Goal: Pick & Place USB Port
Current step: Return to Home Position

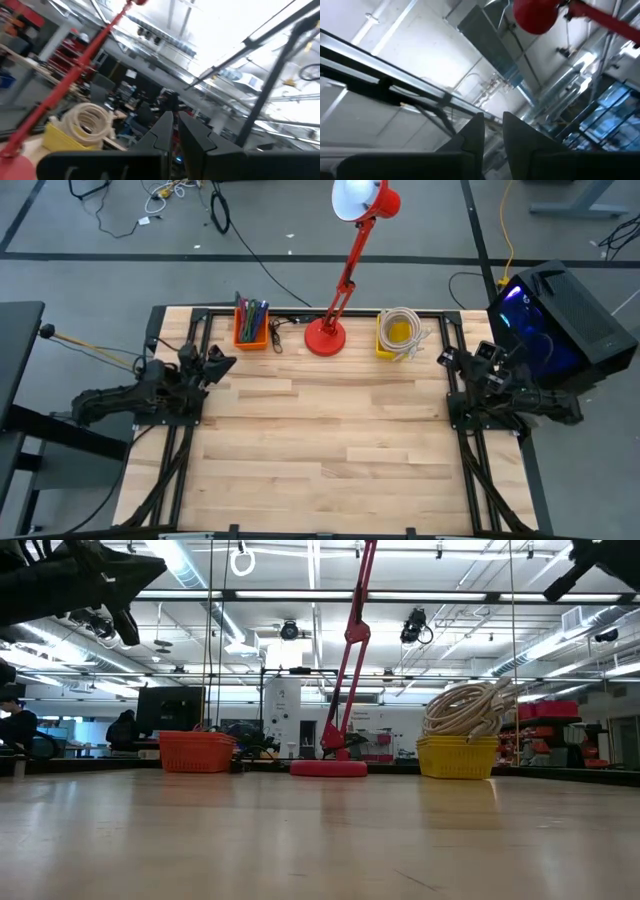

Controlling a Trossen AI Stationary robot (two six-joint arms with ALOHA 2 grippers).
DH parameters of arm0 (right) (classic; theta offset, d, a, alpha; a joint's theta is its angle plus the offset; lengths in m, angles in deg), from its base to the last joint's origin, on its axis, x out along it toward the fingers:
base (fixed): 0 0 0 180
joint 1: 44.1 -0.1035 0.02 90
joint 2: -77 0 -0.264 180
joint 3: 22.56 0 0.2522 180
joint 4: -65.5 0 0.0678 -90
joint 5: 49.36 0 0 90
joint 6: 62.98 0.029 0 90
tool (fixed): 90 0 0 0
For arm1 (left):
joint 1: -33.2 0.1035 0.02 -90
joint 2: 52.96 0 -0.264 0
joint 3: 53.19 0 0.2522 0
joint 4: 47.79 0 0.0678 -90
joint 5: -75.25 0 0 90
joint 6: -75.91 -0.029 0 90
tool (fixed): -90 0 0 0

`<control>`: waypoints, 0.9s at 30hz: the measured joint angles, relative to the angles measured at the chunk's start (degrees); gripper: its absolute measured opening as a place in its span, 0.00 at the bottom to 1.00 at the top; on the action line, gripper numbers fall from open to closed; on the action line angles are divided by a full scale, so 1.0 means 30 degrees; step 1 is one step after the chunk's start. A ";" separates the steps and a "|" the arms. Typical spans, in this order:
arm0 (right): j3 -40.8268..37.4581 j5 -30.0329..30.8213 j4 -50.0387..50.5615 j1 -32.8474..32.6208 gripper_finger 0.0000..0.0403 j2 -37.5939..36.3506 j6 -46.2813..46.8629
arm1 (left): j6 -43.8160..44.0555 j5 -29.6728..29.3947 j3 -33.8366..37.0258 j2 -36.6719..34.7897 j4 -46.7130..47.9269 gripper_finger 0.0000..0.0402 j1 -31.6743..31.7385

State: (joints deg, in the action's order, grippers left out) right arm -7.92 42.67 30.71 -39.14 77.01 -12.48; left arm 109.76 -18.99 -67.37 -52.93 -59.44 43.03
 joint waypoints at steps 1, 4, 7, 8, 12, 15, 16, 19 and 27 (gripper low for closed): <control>0.0000 0.0097 0.0081 0.0347 0.18 0.0000 0.0000 | 0.0000 -0.0003 0.0000 0.0000 0.0027 0.07 0.0281; 0.0000 0.0819 0.0079 0.0843 0.18 0.0000 -0.0007 | -0.0005 -0.0032 0.0000 0.0000 -0.0005 0.07 0.1002; 0.0000 0.1291 0.0120 0.0735 0.18 0.0000 -0.0007 | -0.0007 -0.0173 0.0006 0.0000 0.0007 0.07 0.1278; 0.0000 0.1315 0.0119 0.0627 0.18 0.0000 -0.0007 | -0.0003 -0.0193 0.0003 0.0000 0.0007 0.07 0.1296; 0.0000 0.1214 0.0334 0.0435 0.18 0.0000 -0.0007 | -0.0007 -0.0200 0.0007 0.0000 0.0007 0.07 0.1058; 0.0000 0.1154 0.0445 0.0443 0.18 0.0000 -0.0007 | -0.0005 -0.0200 0.0007 0.0000 0.0010 0.07 0.0858; 0.0000 0.1158 0.0546 0.0443 0.18 0.0000 -0.0007 | -0.0007 -0.0200 0.0007 0.0000 0.0007 0.07 0.0827; 0.0000 0.1162 0.0520 0.0443 0.18 0.0053 -0.0007 | 0.0000 -0.0200 0.0007 0.0077 0.0007 0.07 0.0830; 0.0000 0.1162 0.0648 0.0443 0.18 0.0080 -0.0007 | 0.0000 -0.0200 0.0007 0.0109 0.0015 0.07 0.0830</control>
State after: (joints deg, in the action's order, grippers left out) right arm -7.92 46.16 32.65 -37.81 77.25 -12.50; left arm 109.76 -19.59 -67.35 -52.60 -59.40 45.52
